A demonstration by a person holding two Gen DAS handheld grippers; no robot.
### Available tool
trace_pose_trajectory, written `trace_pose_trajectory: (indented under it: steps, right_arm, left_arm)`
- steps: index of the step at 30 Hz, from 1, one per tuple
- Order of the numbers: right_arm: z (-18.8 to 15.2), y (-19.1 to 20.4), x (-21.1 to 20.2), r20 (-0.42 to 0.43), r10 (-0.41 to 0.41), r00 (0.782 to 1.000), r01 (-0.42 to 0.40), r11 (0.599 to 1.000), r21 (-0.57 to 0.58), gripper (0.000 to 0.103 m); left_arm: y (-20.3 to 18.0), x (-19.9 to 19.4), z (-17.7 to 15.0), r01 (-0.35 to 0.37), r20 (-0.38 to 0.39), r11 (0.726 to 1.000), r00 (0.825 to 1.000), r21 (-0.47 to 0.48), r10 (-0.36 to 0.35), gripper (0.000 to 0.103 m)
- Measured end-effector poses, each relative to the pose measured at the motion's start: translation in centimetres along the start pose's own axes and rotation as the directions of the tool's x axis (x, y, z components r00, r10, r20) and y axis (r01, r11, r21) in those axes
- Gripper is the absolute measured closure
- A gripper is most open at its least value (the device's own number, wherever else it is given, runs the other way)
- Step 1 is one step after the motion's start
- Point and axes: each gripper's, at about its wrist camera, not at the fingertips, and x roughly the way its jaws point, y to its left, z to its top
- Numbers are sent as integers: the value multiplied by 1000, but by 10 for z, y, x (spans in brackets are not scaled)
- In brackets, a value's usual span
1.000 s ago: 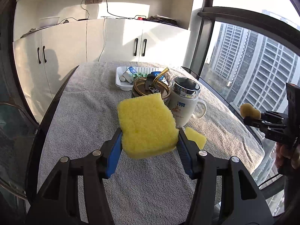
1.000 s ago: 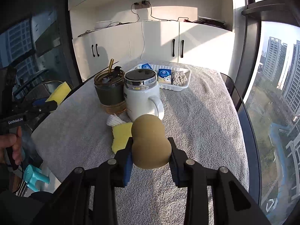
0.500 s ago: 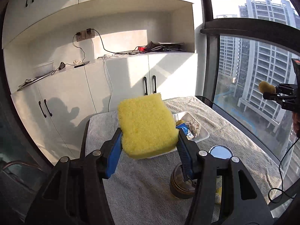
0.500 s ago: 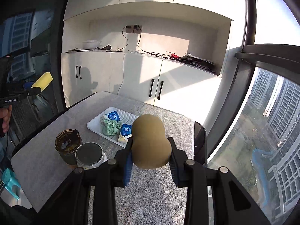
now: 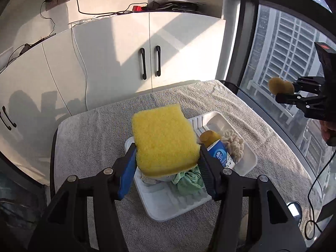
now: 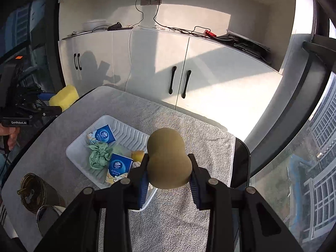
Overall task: Organize soft objects
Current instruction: 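Carry the yellow sponge and tan egg sponge over the white tray, then open both tools to drop the sponges into the tray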
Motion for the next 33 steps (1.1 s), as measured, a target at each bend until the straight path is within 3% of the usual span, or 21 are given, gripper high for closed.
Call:
trace_pose_trajectory:
  steps: [6,13,19,26,29,33]
  right_arm:
    - [-2,13,81,-108,38,993,-43,998,-42,67]
    - [-3,34,139,-195,77,978,-88,995,-50,67]
    - [-6,37,166,-236,93,967,-101,995,-22,66]
    - [-2,33,171,-248,132,960,-129,991,31,64]
    - [-2,34,170,-246,121,962,-116,993,35,55]
    - [-5,35,167,-256,124,959,-116,992,45,38]
  left_arm:
    - [-9,63,3,32,-75,999,997,18,-31,50]
    - [-12,110,-4,46,-160,999,986,10,-44,50]
    - [-20,132,-7,32,-204,999,979,30,-25,48]
    - [-26,145,-9,24,-232,999,973,30,-16,44]
    - [-28,142,-10,48,-226,999,973,14,-44,33]
    - [-26,136,-12,77,-206,997,976,-10,-77,9]
